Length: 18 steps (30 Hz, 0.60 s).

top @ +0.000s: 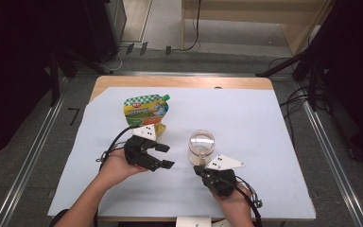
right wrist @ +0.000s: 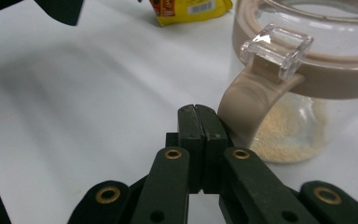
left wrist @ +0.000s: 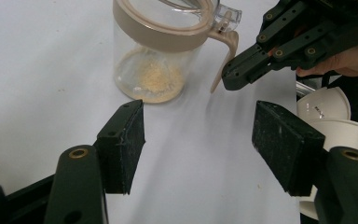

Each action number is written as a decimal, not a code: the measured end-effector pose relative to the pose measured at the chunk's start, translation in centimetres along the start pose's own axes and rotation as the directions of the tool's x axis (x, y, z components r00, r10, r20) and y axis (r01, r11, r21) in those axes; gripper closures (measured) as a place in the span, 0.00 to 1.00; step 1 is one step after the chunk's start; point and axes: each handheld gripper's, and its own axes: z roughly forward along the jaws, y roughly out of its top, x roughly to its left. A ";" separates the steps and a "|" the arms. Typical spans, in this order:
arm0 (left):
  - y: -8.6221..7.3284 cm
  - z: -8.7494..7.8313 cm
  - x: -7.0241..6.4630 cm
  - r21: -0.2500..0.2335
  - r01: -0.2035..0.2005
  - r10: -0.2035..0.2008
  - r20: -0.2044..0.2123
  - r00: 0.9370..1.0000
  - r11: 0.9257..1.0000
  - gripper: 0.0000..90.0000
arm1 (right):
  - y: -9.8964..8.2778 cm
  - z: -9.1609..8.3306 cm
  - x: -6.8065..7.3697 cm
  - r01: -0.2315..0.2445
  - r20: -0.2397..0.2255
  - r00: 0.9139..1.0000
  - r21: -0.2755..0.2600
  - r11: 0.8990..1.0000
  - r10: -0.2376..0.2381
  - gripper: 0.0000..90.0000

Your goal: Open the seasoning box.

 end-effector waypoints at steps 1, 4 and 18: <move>0.0 0.0 0.0 0.001 0.001 -0.001 0.000 1.000 1.000 0.39 | -0.1 -0.1 -0.1 -0.002 0.005 1.000 0.001 1.000 0.002 1.00; 0.0 0.0 0.0 0.000 0.003 -0.003 -0.004 1.000 1.000 0.39 | -0.5 -0.4 -0.6 -0.026 0.013 1.000 0.001 1.000 0.026 1.00; 0.7 0.8 -0.7 0.004 -0.026 0.026 0.025 0.999 1.000 0.35 | -1.4 -2.8 -3.5 -0.050 0.055 0.997 0.019 0.999 0.048 1.00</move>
